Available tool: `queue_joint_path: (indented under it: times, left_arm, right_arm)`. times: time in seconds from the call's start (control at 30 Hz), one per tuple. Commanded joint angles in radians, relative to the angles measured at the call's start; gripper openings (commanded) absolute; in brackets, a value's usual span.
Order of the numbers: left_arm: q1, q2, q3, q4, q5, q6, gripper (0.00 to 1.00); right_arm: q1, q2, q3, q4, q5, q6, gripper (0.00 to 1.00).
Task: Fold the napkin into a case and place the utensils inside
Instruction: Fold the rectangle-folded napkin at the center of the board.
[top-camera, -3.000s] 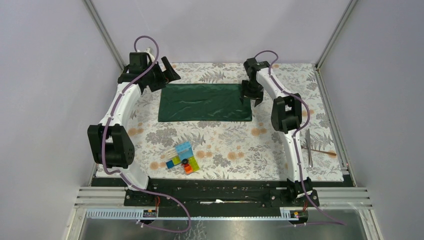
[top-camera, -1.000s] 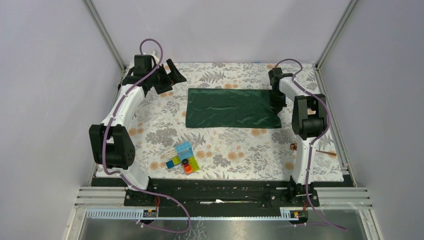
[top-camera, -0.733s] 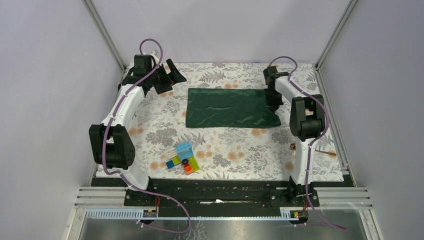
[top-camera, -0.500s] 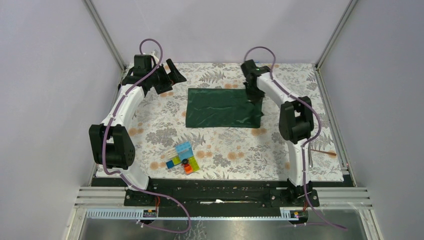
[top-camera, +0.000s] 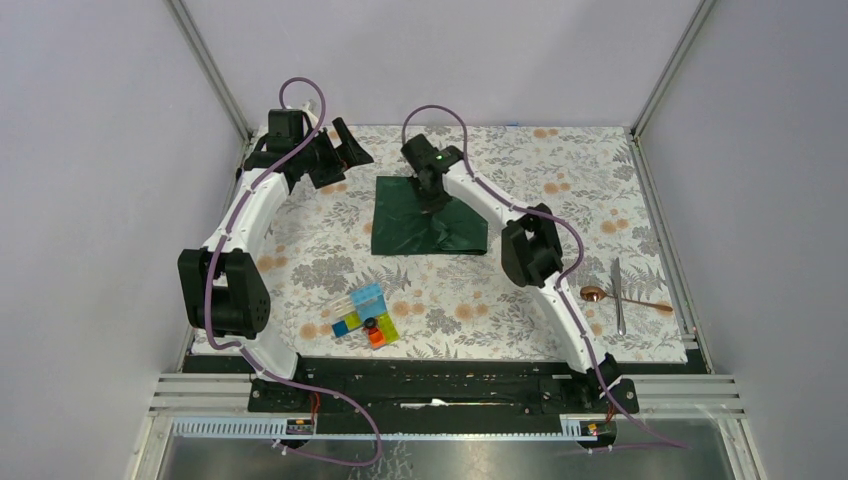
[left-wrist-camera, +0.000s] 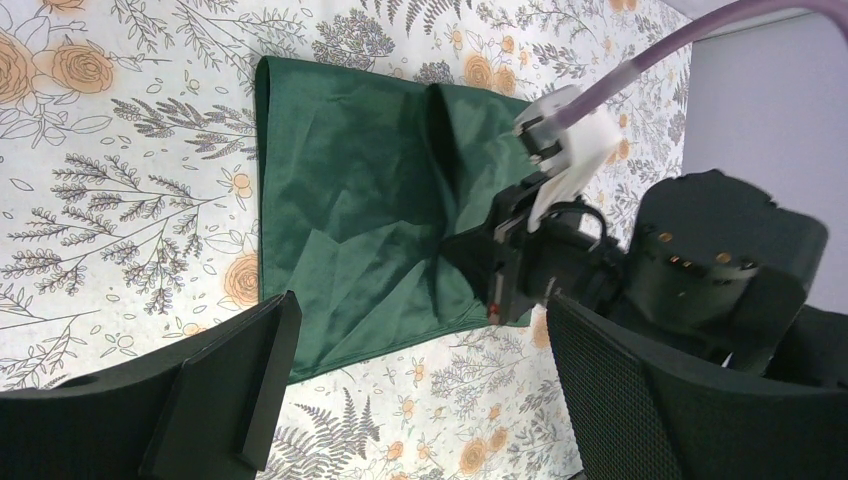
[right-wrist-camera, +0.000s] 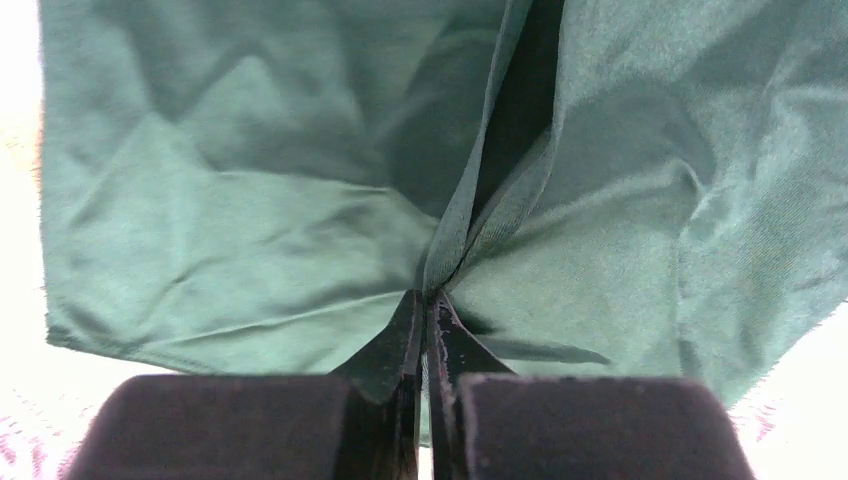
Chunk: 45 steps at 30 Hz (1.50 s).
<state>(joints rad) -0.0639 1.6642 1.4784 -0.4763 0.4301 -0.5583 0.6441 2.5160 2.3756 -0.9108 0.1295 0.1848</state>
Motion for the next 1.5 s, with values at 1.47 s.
queue_joint_path:
  times: [1.47]
  left_arm:
    - [0.055,-0.034,-0.003,0.058,0.071,-0.027,0.99]
  right_arm:
    - [0.062,0.125,0.111,0.426,-0.418,0.213,0.00]
